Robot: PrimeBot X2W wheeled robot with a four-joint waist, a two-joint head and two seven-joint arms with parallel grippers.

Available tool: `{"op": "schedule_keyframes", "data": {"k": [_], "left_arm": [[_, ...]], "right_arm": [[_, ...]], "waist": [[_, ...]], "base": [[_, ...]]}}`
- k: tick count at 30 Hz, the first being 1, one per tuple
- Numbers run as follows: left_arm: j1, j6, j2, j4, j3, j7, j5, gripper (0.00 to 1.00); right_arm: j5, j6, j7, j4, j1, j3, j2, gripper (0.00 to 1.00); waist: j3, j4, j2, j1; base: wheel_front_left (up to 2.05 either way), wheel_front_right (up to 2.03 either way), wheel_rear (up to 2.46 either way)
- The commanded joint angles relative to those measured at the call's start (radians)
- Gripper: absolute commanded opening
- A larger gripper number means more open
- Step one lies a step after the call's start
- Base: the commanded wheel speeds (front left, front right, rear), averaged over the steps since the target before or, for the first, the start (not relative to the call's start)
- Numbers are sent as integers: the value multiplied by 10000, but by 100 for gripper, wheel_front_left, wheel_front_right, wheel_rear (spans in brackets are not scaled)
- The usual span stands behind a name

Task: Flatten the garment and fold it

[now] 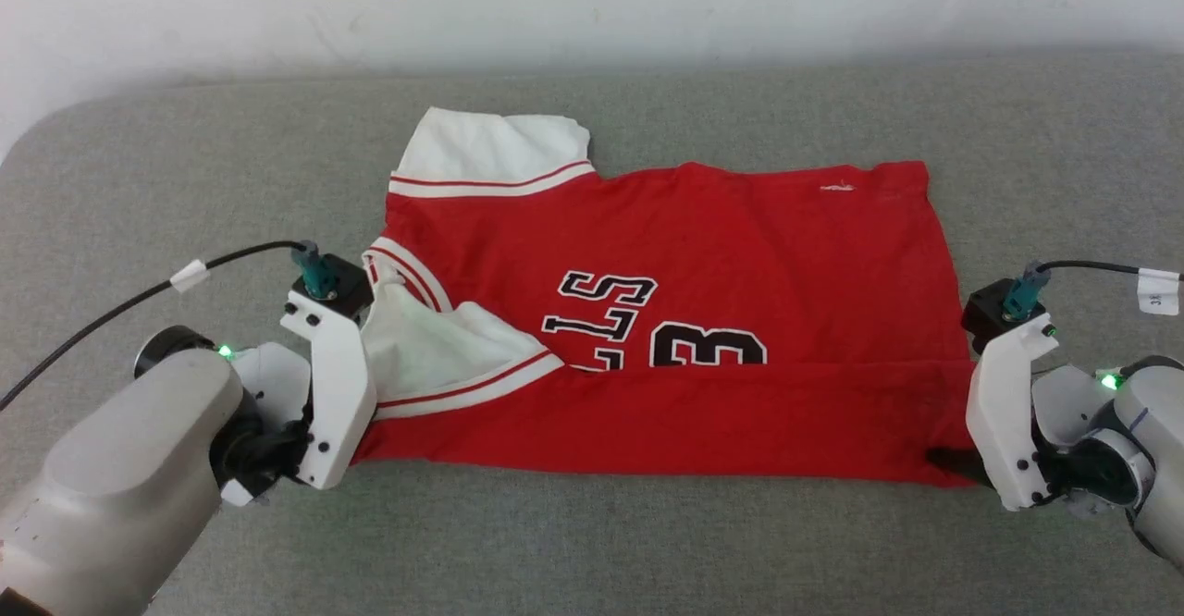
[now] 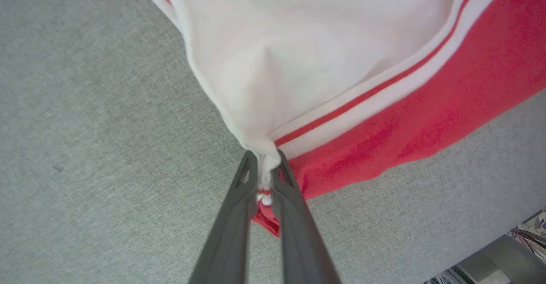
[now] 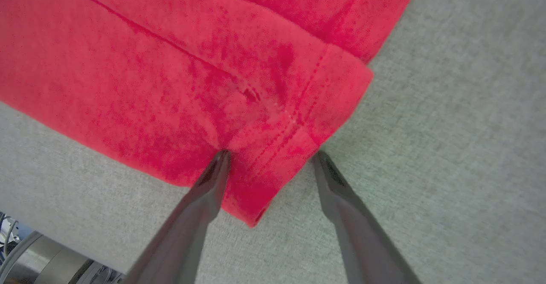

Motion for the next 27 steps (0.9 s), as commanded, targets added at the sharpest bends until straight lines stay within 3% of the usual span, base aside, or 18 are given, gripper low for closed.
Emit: {"op": "schedule_keyframes", "data": {"k": [1, 2, 3, 4, 12, 22, 27], "left_arm": [[-120, -5, 2, 74, -86, -116, -131, 0], [-111, -5, 25, 111, -112, -167, -171, 0], [-111, -5, 25, 111, -112, -167, -171, 0], [-91, -5, 51, 150, -140, -218, -210, 0], [96, -5, 349, 236, -252, -735, -605, 0], [1055, -5, 1661, -1217, -839, -940, -1052, 0], [1785, 69, 1934, -1869, -1027, -1049, -1294, 0]], "right_arm": [[123, -6, -202, 75, 443, 368, 324, 100], [146, -6, -333, 13, 397, 435, 304, 48], [146, -6, -333, 13, 397, 435, 304, 48], [175, -6, -460, -47, 336, 487, 269, 0], [386, -6, -1529, -868, -214, 716, -455, 0], [849, -6, -2055, -2611, 237, 850, -1998, 0], [1085, -6, -2042, -3001, 969, 807, -2619, 0]], "waist": [[52, -15, 0, 0], [50, -51, 0, 0], [50, -51, 0, 0], [31, -93, 0, 0], [-570, -351, 0, 0], [-1345, -386, 0, 0], [-1407, -296, 0, 0]], "base": [[0, 0, 0], [0, 0, 0], [0, 0, 0], [0, 0, 0], [0, 0, 0], [0, 0, 0], [0, 0, 0]]}}
